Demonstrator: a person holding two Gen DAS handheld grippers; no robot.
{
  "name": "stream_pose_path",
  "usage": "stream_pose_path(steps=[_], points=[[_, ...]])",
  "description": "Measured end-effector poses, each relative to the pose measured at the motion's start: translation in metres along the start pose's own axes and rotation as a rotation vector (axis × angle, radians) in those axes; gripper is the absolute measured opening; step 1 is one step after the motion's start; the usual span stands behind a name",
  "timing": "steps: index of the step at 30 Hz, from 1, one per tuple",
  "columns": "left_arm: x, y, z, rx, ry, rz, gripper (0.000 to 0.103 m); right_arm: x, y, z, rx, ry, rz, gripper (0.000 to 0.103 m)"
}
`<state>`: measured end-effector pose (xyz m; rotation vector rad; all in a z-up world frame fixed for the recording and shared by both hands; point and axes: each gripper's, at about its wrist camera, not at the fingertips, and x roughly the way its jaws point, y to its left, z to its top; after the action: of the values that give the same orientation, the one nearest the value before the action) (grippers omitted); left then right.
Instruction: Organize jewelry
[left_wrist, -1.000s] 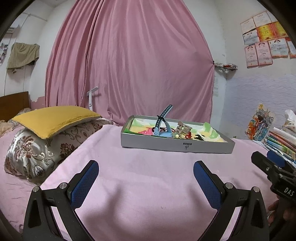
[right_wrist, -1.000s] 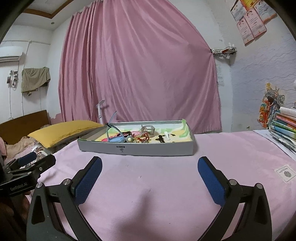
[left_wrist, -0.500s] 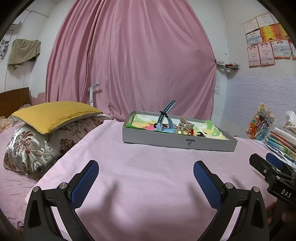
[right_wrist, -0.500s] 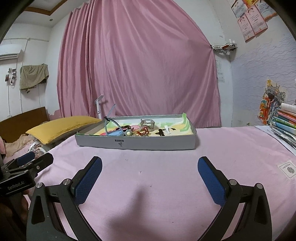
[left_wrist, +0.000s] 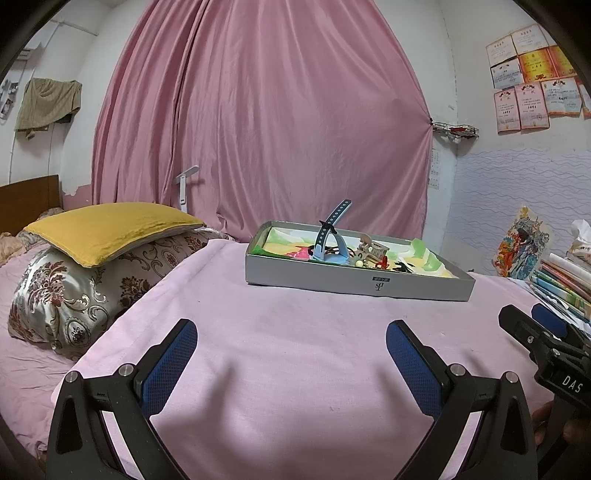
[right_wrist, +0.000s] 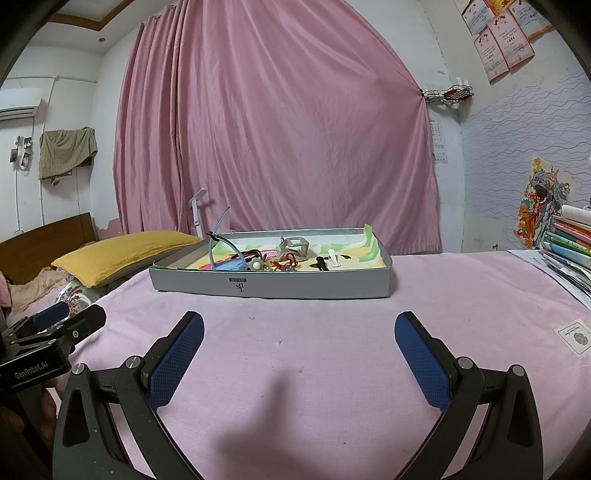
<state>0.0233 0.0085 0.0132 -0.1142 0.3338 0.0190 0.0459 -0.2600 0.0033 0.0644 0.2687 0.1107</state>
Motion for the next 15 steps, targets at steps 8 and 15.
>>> stream_pose_path(steps=[8,15], points=[[-0.0001,0.0004,-0.0001,-0.003,0.002,-0.003,0.103,0.0000,-0.0002,-0.0001,-0.001,0.001,-0.001,0.102],[0.0000,0.0004,-0.0004,0.000,0.000,-0.001,0.103,-0.0001,-0.0001,0.0003,0.000,0.000,-0.001,0.102]])
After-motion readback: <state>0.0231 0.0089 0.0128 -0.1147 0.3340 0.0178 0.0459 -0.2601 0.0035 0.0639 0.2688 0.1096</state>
